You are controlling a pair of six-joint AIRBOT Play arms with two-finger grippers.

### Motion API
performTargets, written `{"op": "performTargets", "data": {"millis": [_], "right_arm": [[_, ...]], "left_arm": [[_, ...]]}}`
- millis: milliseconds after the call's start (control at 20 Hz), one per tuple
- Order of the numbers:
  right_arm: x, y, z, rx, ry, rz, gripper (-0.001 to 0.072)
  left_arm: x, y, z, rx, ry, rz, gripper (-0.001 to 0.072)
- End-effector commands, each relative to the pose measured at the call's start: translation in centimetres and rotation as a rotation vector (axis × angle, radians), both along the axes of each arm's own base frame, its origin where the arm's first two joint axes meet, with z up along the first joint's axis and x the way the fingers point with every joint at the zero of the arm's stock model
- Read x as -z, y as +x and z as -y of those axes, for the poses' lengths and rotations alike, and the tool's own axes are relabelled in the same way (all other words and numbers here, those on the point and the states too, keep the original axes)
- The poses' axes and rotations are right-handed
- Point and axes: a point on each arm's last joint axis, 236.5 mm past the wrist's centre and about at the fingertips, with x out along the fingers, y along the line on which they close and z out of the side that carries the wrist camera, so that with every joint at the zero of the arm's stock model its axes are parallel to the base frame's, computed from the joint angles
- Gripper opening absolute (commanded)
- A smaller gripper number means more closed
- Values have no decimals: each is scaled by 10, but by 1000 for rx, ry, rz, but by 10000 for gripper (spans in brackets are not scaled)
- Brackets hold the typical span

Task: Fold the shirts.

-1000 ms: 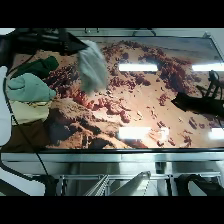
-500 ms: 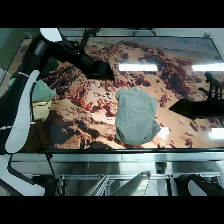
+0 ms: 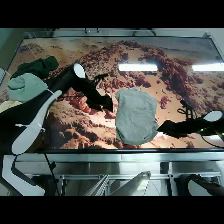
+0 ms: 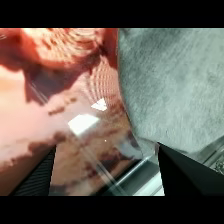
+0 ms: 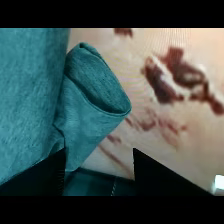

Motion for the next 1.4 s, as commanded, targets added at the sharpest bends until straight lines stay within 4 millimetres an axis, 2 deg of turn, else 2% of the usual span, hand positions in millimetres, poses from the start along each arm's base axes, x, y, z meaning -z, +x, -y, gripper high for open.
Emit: {"op": "performTargets", "data": {"millis": [0, 50, 100, 150, 200, 250, 300, 350, 400, 550, 600, 650, 700, 750, 800, 900, 1000, 1050, 1100, 1150, 1200, 1250, 1300, 1350], "right_arm": [[21, 9, -25, 6, 141, -1, 459], [20, 17, -34, 18, 195, 20, 453], [19, 23, -39, 26, 230, 40, 366], [18, 27, -42, 26, 249, 56, 232], [18, 27, -43, 25, 255, 60, 137], [16, 27, -43, 17, 258, 65, 10], [13, 26, -44, -5, 263, 80, 15], [9, 26, -44, -24, 260, 88, 15], [1, 27, -43, -41, 262, 107, 14], [-37, 38, -34, -48, 293, 188, 14], [-54, 41, -29, -45, 308, 218, 14], [-77, 43, -23, -46, 329, 254, 14], [-102, 43, -16, -55, 347, 301, 14], [-135, 47, -10, -51, 367, 376, 14], [-173, 53, -5, -31, 393, 480, 14], [-276, 56, 0, -20, 480, 781, 14], [-380, 37, 1, -27, 588, 1077, 14], [-427, 20, -1, -52, 637, 1226, 14], [-474, -4, -5, -87, 691, 1387, 14], [-510, -28, -10, -115, 752, 1505, 14], [-534, -48, -15, -150, 791, 1588, 14], [-547, -61, -23, -189, 785, 1627, 14], [-548, -65, -29, -211, 760, 1631, 15], [-543, -63, -33, -215, 724, 1615, 14]], "left_arm": [[35, 0, 16, -37, 13, 69, 699], [37, 4, 23, -50, -4, 87, 699], [37, 7, 35, -69, -49, 89, 698], [38, 8, 46, -87, -98, 79, 698], [41, 8, 56, -110, -137, 51, 697], [47, 5, 61, -127, -155, 17, 620], [54, 2, 61, -132, -157, -8, 343], [57, 1, 63, -130, -167, -22, 131], [53, 1, 67, -123, -194, -18, 13], [35, 6, 76, -110, -262, -6, 18], [20, 8, 78, -100, -290, -12, 17], [1, 13, 77, -88, -315, 2, 17], [-26, 19, 75, -67, -345, 36, 17], [-63, 28, 69, -52, -381, 89, 17], [-101, 35, 62, -39, -416, 152, 17], [-192, 43, 43, -23, -484, 326, 18], [-280, 37, 17, -24, -536, 510, 18], [-321, 25, 4, -20, -556, 594, 18], [-353, 10, -6, -8, -570, 662, 18], [-383, -11, -15, 10, -583, 731, 18], [-406, -30, -20, 29, -593, 788, 18], [-427, -51, -25, 45, -604, 844, 18], [-439, -66, -29, 52, -609, 882, 19], [-443, -75, -31, 55, -608, 898, 19]]}}
